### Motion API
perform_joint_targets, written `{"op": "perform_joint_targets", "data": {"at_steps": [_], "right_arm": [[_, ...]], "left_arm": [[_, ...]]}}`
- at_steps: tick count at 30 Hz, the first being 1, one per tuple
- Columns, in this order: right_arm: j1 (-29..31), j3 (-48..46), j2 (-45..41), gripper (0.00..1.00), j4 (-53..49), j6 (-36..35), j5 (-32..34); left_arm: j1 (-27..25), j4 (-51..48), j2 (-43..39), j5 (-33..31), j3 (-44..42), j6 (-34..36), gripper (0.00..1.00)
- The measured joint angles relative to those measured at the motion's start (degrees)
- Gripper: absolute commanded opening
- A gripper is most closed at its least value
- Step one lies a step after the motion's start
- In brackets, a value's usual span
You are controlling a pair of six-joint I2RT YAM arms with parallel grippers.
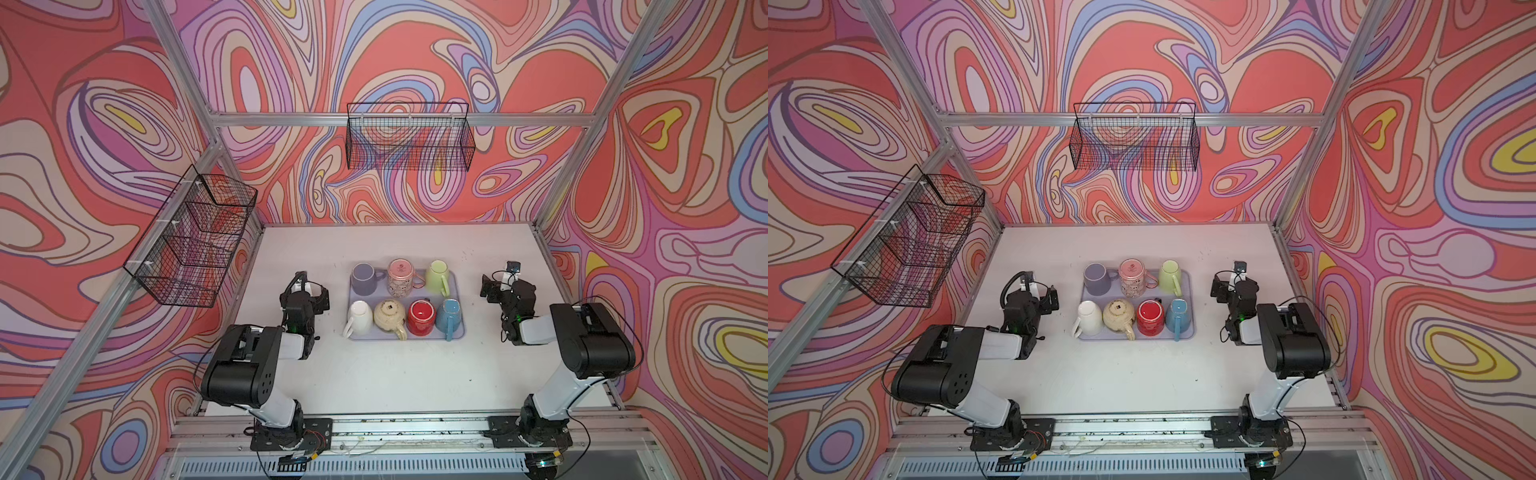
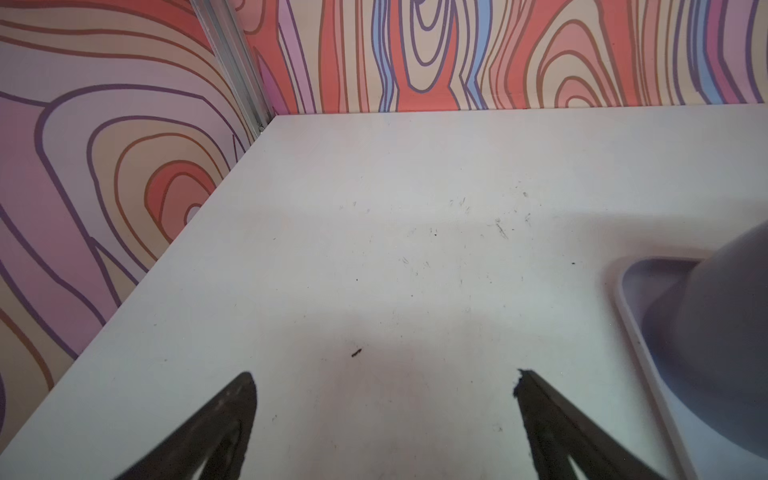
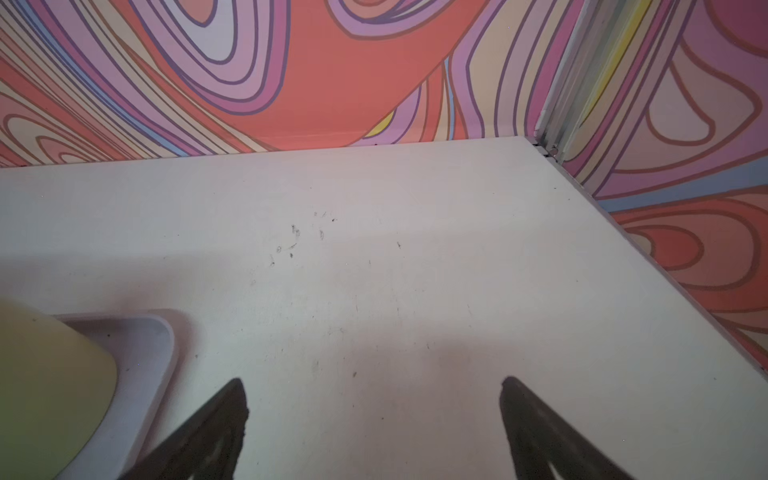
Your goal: Turn the mug right side up
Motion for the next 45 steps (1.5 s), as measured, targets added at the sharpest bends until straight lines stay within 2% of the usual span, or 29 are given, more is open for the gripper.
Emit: {"op": "perform_joint_targets", "data": {"at_steps": [33, 36, 42, 45], "right_arm": [[0.0, 0.0, 0.0, 0.98, 0.0, 0.1, -0.4], [0.0, 0.0, 0.0, 0.94, 0.0, 0.1, -0.4], [0.0, 0.0, 0.0, 0.83, 0.0, 0.2, -0.4], [0.0, 0.7, -1.8, 0.78, -4.3, 0.4, 0.5]], "left_arm": [[0.4, -0.7, 0.0, 0.8, 0.0, 0.0, 1.0], [0.4, -0.8, 0.0, 0.8, 0.0, 0.0, 0.99], [0.4, -1.0, -0.4, 0.6, -0.1, 0.0, 0.89], [0.4, -4.6, -5.2, -0.6, -0.5, -0.2, 0.89]]}}
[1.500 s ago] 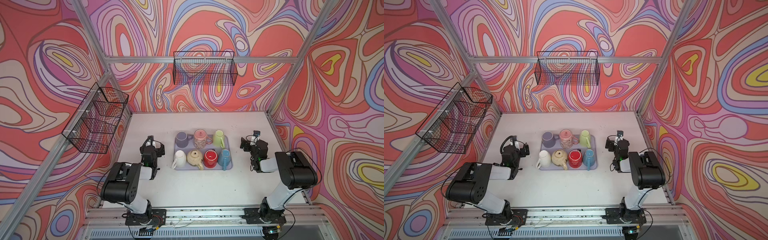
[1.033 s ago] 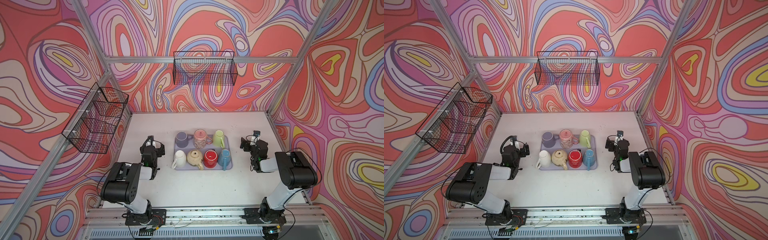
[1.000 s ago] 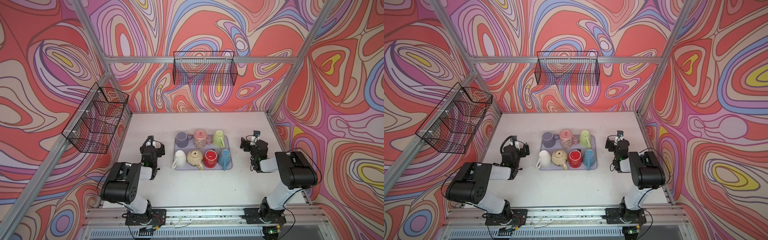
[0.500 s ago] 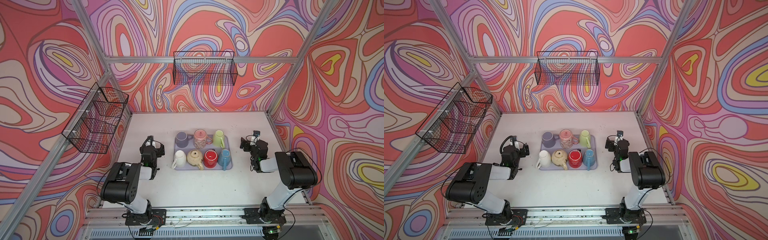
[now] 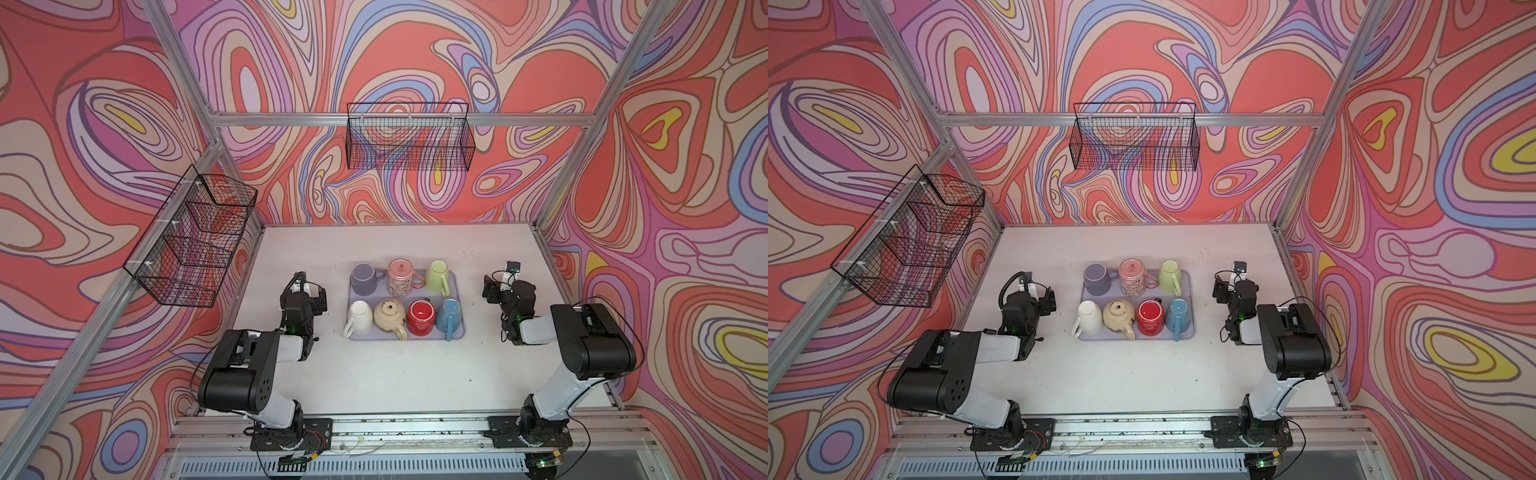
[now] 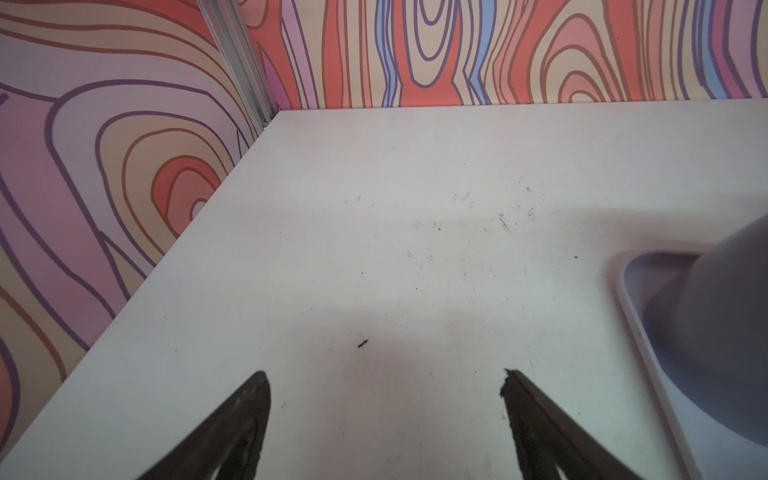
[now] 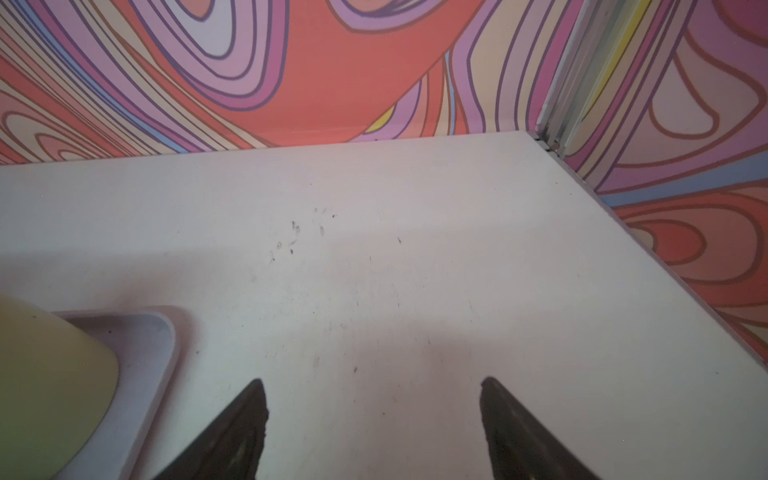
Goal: Turn the mug right side up
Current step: 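Move the right gripper to the blue mug's handle while the left gripper rises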
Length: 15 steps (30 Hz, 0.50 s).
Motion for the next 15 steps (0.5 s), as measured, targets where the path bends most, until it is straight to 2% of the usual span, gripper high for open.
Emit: {"op": "perform_joint_targets", "data": {"at_steps": [3, 9, 15], "right_arm": [[0.0, 3.2, -4.2, 0.75, -7.9, 0.4, 1.3], [0.1, 12.0, -13.2, 0.68, -24.0, 3.7, 4.7], [0.8, 15.9, -22.6, 0.64, -41.0, 9.4, 5.1]], "left_arm": [[0.0, -3.9, -5.9, -0.8, 0.9, 0.0, 0.88], [-1.3, -13.1, -11.5, -4.2, 6.6, -0.3, 0.85], [-5.1, -26.8, -16.7, -6.5, 20.5, -2.0, 0.84]]}}
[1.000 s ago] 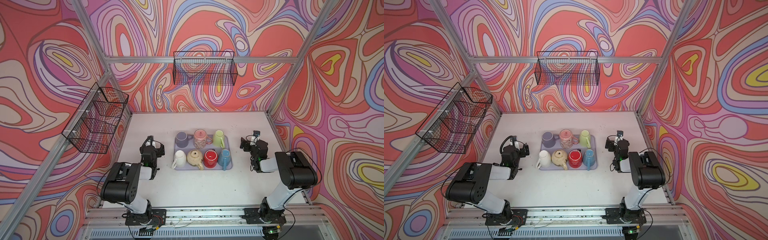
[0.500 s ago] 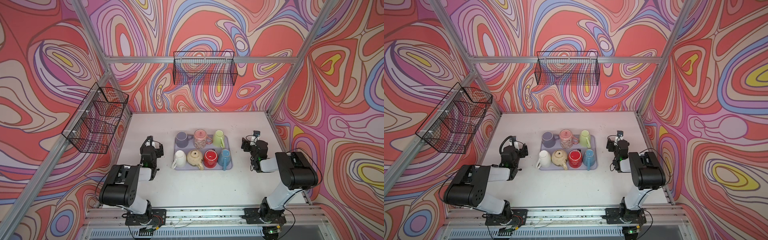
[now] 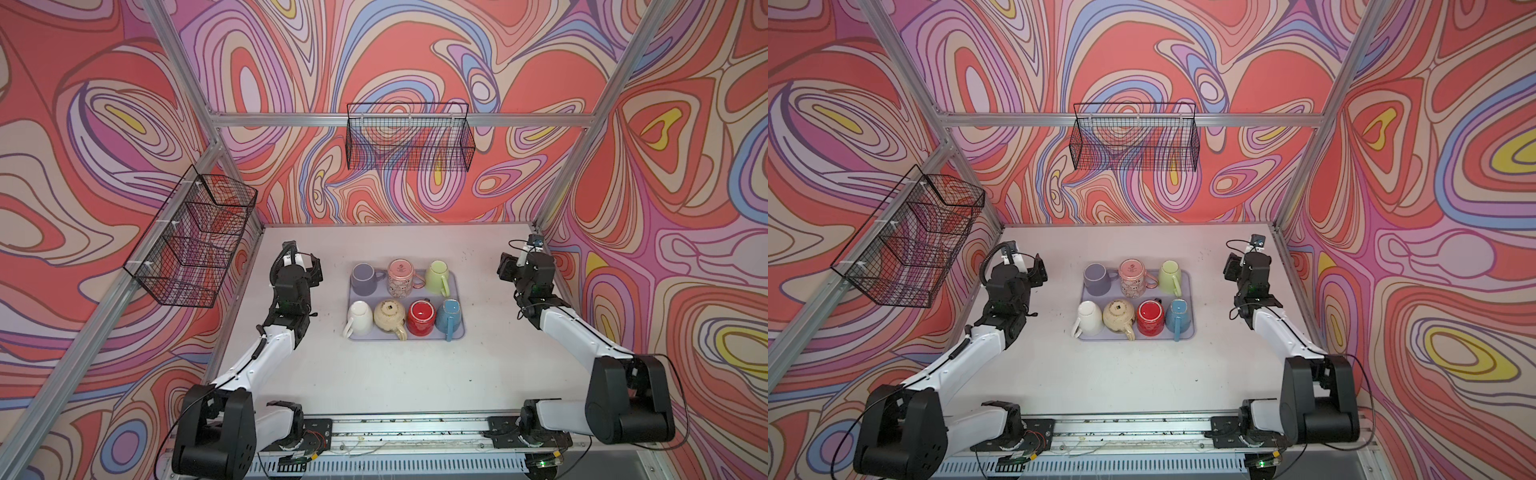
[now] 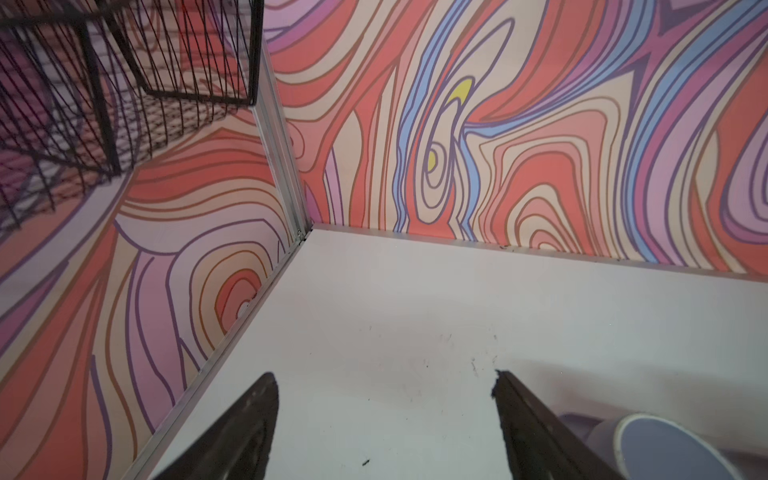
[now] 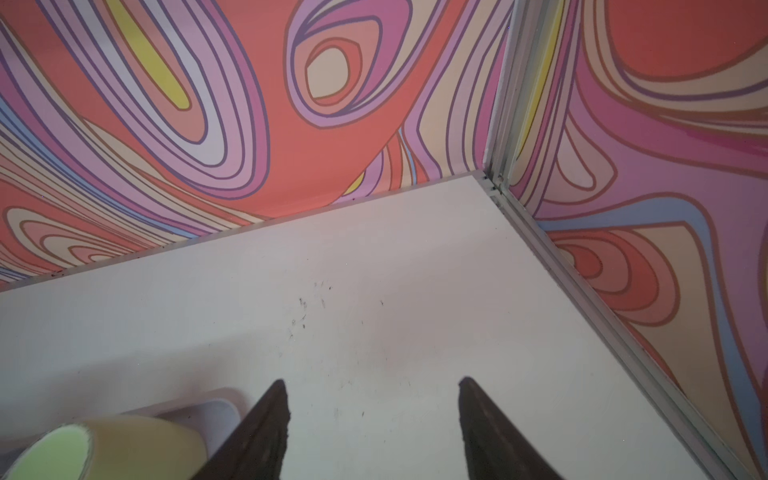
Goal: Turn the mug right side up
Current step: 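Move the right gripper to the blue mug's handle while the left gripper rises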
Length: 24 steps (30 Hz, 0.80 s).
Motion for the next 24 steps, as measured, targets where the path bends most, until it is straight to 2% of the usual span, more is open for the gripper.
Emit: {"op": "perform_joint_targets", "data": {"at_steps": [6, 10, 15, 18, 24], "right_arm": [[2.3, 4.3, -6.8, 0.62, -17.3, 4.4, -1.4], [6.2, 7.2, -10.8, 0.59, -27.6, 6.8, -3.2], [11.1, 8.2, -17.2, 0.57, -37.2, 11.0, -5.0], [15.0, 8.2, -20.8, 0.56, -41.4, 13.8, -5.6], [27.2, 4.7, -22.7, 0.57, -45.0, 19.2, -3.3]], "left_arm": [[-6.5, -15.6, -0.5, 2.1, 18.0, -0.7, 0.82], [-9.7, -24.7, -0.3, 6.3, 23.1, -0.5, 0.81], [-11.9, -33.5, 0.1, 15.5, 22.5, 1.2, 0.8], [-12.0, -35.4, 0.0, 21.9, 20.0, 1.8, 0.81], [-12.0, -35.5, -0.6, 30.7, 13.9, 1.9, 0.8]]}}
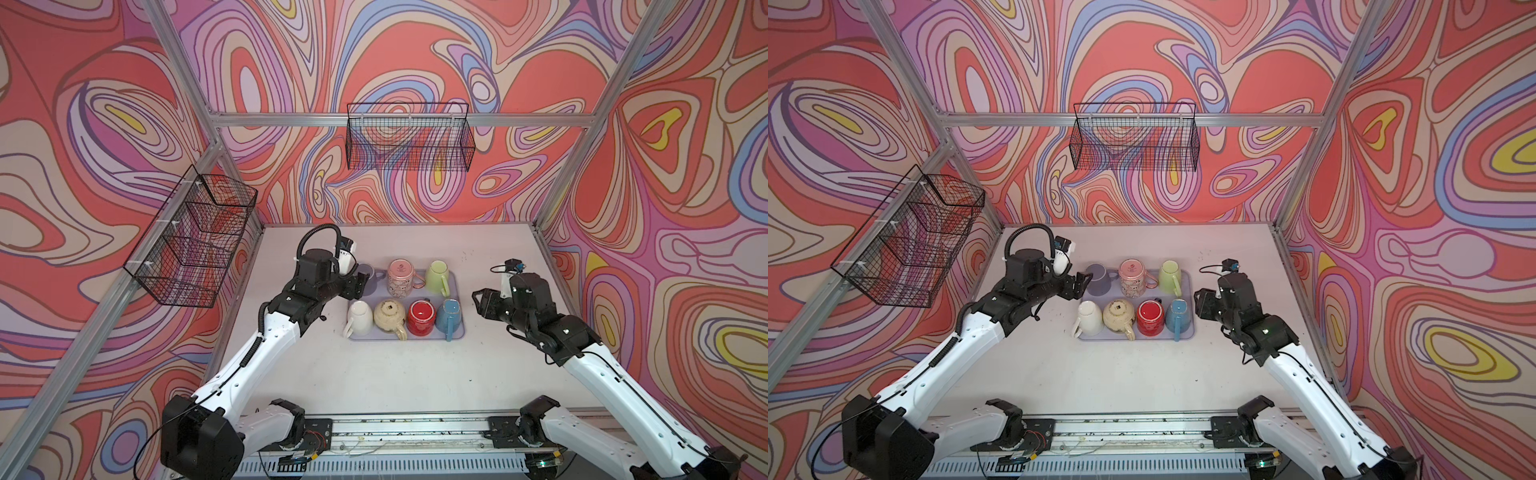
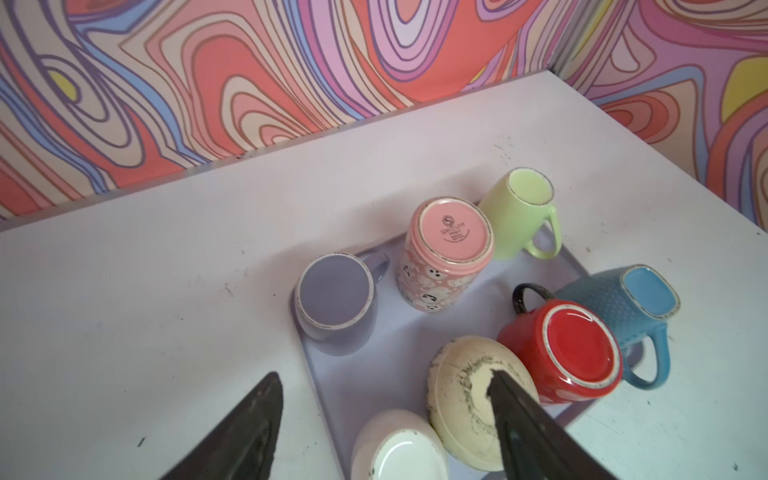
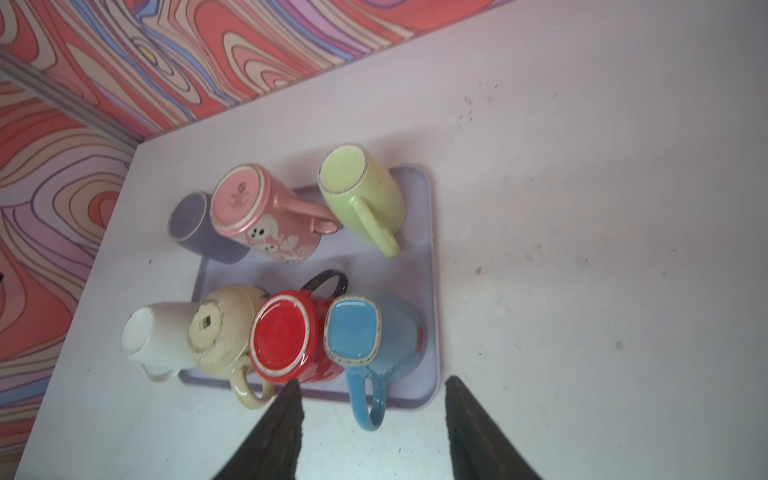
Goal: Turn the mug right side up
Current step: 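Move the right gripper to the blue mug's handle while the left gripper rises, then grasp the light blue mug by its handle with the right gripper and lift it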
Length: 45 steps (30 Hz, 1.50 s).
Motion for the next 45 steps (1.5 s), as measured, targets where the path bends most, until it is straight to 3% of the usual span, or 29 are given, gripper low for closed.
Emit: {"op": "perform_joint_targets", "data": {"at_steps": [4, 8, 15, 29, 45], "right_arm": [[11.1, -2.1, 4.3, 0.57, -1.1, 3.4, 4.7], [15.9, -4.0, 7.0, 0.57, 0.3, 6.5, 8.9], [16.8, -11.5, 8.4, 0.55, 5.1, 11.5, 11.0], [17.4, -11.6, 17.6, 0.49, 14.8, 12.3, 13.2], [17.4, -11.6, 25.8, 0.39, 16.1, 14.3, 15.9]], "left_arm": [[0.0, 0.6, 0.0, 2.5, -0.2, -0.2, 0.8], [0.0, 1.4, 0.0, 3.4, -0.3, -0.5, 0.8], [-0.1, 2.3, -1.2, 3.8, -1.8, -0.8, 0.8], [-0.1, 2.6, -1.1, 3.8, -1.8, -0.9, 0.8], [-0.1, 2.6, -1.1, 3.8, -1.8, -1.3, 0.8]]}}
